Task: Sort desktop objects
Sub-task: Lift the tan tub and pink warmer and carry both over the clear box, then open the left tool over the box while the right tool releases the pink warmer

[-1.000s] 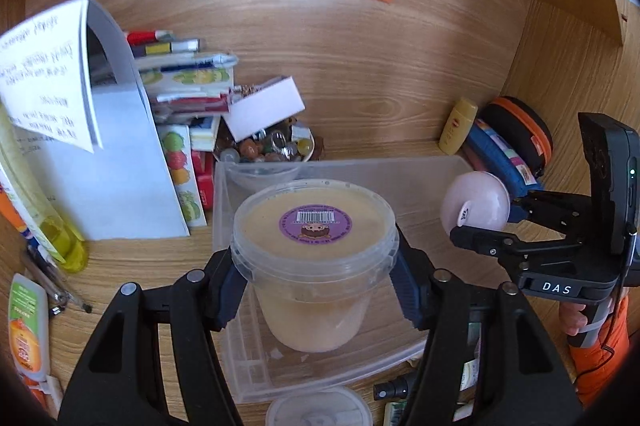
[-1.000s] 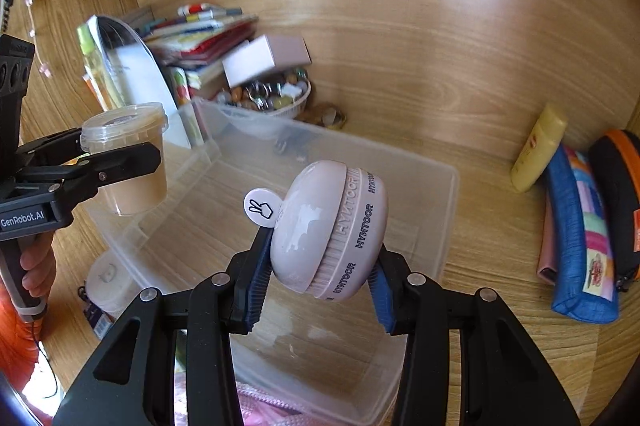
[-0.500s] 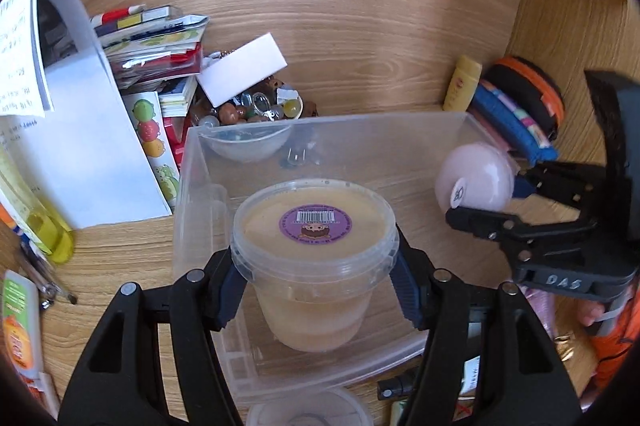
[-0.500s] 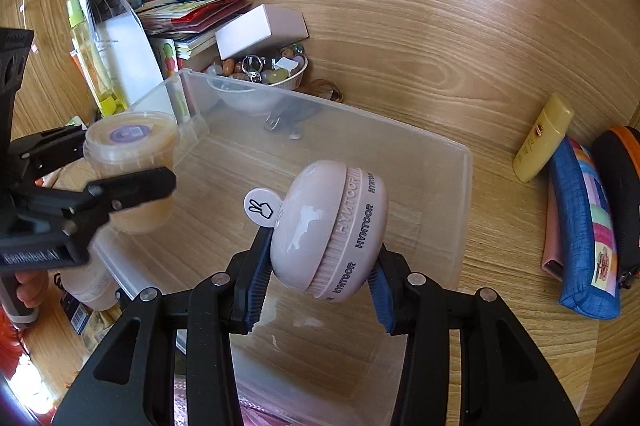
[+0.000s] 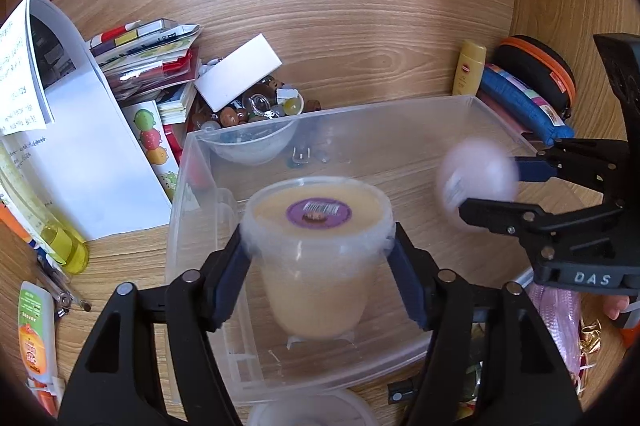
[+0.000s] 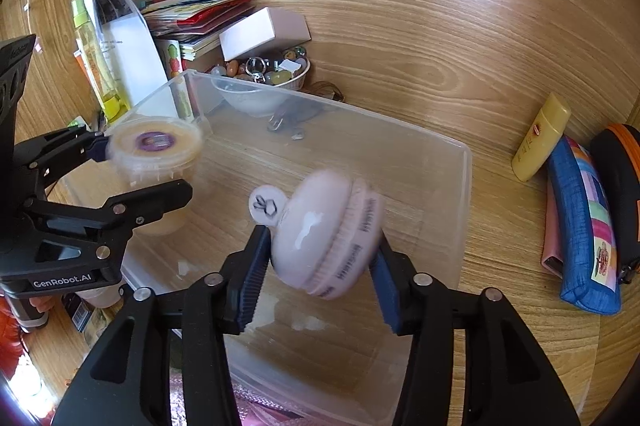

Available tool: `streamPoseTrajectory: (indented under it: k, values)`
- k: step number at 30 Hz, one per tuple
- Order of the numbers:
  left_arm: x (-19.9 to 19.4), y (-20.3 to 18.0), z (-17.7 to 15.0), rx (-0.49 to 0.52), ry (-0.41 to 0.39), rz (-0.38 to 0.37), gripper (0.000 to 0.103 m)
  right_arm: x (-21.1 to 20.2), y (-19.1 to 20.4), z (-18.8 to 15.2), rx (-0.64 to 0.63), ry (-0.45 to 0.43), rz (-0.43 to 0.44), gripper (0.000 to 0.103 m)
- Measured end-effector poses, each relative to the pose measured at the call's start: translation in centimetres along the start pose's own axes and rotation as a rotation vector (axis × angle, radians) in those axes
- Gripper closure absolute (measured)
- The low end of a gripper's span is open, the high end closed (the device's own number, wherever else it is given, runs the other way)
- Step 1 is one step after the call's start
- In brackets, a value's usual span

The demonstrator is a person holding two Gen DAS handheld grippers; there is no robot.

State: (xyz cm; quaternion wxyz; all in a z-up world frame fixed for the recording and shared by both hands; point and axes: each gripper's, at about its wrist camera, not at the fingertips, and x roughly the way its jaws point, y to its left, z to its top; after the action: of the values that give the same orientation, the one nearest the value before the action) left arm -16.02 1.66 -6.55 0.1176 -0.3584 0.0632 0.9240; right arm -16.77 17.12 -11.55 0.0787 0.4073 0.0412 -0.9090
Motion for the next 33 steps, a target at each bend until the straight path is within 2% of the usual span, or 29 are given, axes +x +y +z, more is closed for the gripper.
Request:
streamPoseTrajectory:
  k: [3,8,10,13,15,19,22,28,33]
  values:
    - [-0.1,0.0,-0.1,-0.002,-0.008,-0.036,0.023,-0.1,0.4,-0.1,-0.015,-0.014,-0.020,0.051]
    - [-0.2,-0.1,0.0,0.007,-0.021,-0.013,0.019,-0.2,0.4,-0.2,-0.020,-0.021,-0.031,0.049]
    - [-0.1,-0.1,0.0,0.005,-0.020,-0.012,0.019,-0.2,0.4,-0.2,-0.021,-0.026,-0.037,0.045]
    - [-0.6,0.1,0.0,-0.001,-0.037,-0.011,0.011,-0.6,0.3,-0.1,-0.016,-0.041,-0.033,0.041]
    - [-1.4,0.0,0.1,0.005,-0.074,0.002,0.010,-1.1,0.2,0.0,-0.006,-0.063,-0.027,0.038]
    - [-2.8,0.2,0.5,-0.001,-0.131,0.009,0.009,-2.2,-0.2,0.2,0.017,-0.109,-0.034,0.025]
    - [-3.7,0.7,1.0,-0.017,-0.167,0.041,0.008,-3.0,-0.5,0.6,0.029,-0.137,-0.051,0.024]
    - [-5.9,2.6,2.1,-0.098,-0.186,0.072,0.008,-5.5,-2.1,1.4,0.098,-0.179,-0.052,0.023]
    - [-8.9,3.4,1.7,-0.088,-0.238,0.125,0.003,-8.8,-2.9,1.3,0.134,-0.243,-0.066,0.017]
